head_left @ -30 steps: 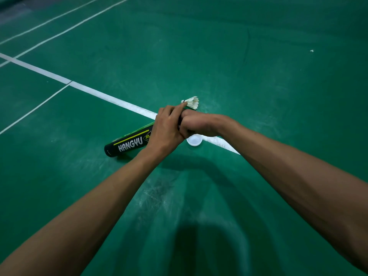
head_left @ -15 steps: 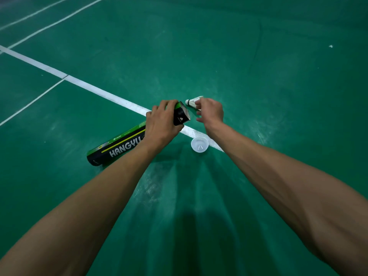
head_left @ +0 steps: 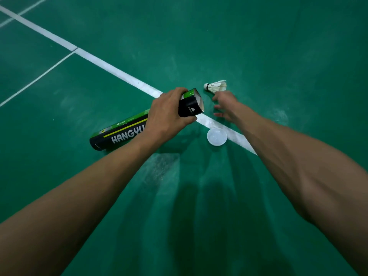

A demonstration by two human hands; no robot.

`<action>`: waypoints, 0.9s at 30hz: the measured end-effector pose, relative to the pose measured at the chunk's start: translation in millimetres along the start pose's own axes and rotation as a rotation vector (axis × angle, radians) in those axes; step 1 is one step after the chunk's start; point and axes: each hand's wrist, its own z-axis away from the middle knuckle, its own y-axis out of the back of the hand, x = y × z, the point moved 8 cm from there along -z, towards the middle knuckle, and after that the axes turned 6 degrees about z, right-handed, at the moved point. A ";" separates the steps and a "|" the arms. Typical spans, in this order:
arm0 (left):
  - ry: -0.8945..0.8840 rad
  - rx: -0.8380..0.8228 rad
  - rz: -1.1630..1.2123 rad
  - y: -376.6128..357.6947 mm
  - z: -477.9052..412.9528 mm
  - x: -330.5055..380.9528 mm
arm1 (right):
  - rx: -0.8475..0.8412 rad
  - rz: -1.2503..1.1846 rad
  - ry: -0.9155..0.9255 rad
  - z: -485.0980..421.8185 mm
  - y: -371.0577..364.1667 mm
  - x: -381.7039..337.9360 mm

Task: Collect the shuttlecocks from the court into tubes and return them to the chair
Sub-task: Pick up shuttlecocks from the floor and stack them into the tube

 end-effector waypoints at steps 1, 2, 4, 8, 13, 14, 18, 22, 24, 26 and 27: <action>0.015 0.001 0.022 1.4 0.8 -1.0 | -0.024 0.025 -0.003 0.2 -1.4 1.1; 0.022 -0.003 0.036 2.6 2.1 -1.2 | -0.055 0.042 -0.006 0.9 -4.6 2.0; 0.024 -0.018 0.041 4.7 5.5 -2.0 | -0.100 0.059 0.004 4.3 -10.9 2.0; 0.038 -0.030 0.067 9.0 11.9 -10.7 | -0.022 -0.053 0.151 16.4 -8.5 -1.4; 0.069 -0.011 0.087 16.9 18.0 -22.2 | -0.057 -0.286 0.258 65.2 13.8 3.7; 0.076 -0.005 0.094 18.6 20.1 -21.1 | -0.075 -0.322 0.290 78.8 22.9 0.1; 0.100 0.011 0.106 24.2 27.9 -7.9 | -0.171 -0.261 0.481 136.2 56.4 -27.5; 0.107 0.065 0.148 36.7 29.2 16.5 | -0.268 -0.075 0.592 183.7 64.3 -55.2; 0.096 0.073 0.177 41.6 29.4 35.7 | -0.274 0.061 0.607 204.2 59.9 -63.6; 0.058 0.063 0.180 44.7 29.7 56.5 | -0.275 0.225 0.633 223.8 51.0 -68.8; 0.043 0.059 0.177 46.1 29.7 64.1 | -0.272 0.317 0.651 233.6 47.6 -71.4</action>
